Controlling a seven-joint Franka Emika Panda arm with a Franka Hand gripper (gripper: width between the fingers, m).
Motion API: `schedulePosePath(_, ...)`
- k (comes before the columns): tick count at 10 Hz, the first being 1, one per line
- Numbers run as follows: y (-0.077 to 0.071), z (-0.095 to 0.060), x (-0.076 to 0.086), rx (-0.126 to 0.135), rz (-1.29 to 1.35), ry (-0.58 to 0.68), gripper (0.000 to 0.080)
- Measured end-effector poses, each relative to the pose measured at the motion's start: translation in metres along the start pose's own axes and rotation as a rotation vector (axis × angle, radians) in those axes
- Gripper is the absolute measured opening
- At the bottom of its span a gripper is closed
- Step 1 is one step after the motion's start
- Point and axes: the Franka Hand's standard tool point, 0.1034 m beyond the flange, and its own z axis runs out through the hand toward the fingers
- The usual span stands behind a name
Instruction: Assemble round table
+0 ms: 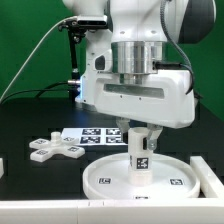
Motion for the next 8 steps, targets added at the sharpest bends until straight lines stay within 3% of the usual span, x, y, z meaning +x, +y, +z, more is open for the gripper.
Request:
schedulePosePath(6,0.0027,0.0004,-0.0014,0.007,0.43,-0.032,0.0406)
schedulePosePath(7,0.0025,0.0008,-0.0016,0.006,0.427,-0.032,0.0463)
schedulePosePath(8,0.0028,0.0013,-0.0018,0.005,0.425,-0.032,0.0582)
